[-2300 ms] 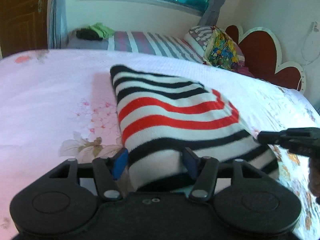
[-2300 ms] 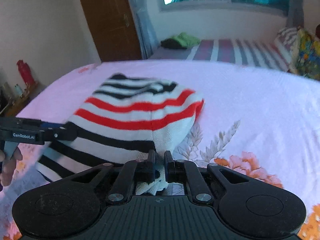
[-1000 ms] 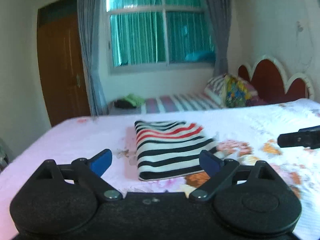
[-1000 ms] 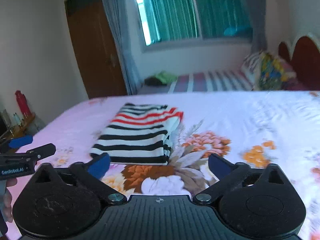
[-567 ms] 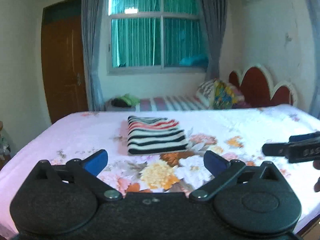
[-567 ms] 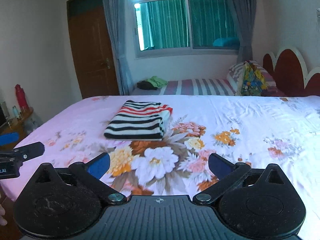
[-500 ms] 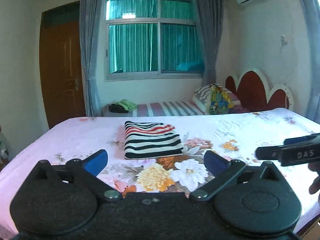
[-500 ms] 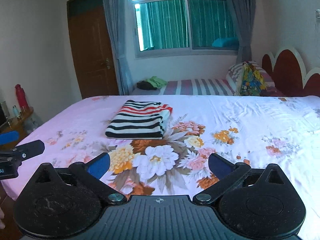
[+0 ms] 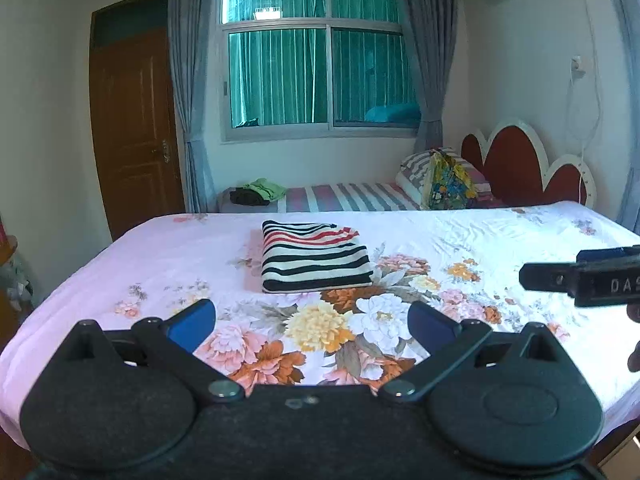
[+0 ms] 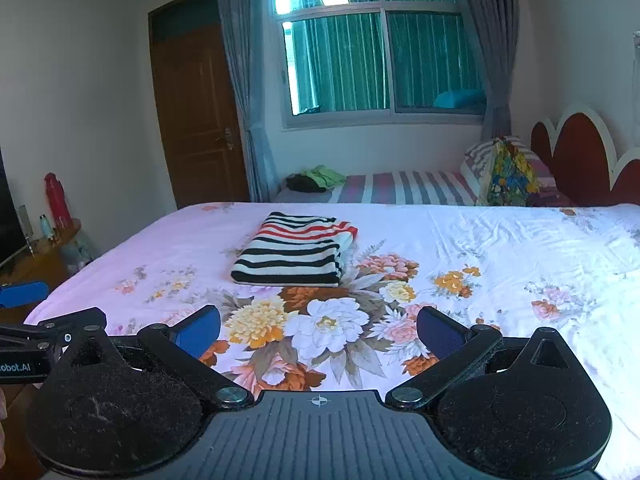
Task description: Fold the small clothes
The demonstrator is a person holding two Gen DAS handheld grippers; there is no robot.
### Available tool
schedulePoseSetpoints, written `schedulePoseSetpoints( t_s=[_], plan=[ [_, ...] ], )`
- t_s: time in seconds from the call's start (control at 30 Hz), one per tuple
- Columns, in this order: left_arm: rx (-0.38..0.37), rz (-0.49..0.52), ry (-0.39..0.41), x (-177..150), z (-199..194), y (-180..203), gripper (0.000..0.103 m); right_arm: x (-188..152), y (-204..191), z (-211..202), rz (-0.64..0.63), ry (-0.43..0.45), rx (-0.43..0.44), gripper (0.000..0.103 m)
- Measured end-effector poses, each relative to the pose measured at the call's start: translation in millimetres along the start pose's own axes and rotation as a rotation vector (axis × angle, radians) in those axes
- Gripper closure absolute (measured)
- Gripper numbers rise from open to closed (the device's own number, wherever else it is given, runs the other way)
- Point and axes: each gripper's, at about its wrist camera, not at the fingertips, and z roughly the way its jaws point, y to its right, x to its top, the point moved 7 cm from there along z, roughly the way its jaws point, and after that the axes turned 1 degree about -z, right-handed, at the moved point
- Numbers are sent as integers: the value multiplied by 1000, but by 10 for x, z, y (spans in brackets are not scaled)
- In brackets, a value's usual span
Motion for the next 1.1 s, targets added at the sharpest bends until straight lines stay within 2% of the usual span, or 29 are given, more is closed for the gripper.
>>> schedulePoseSetpoints(
  t_s=[1.1],
  plan=[
    [19, -6, -3, 42, -55, 99, 0, -6, 48, -51, -23, -1, 14, 0]
  ],
)
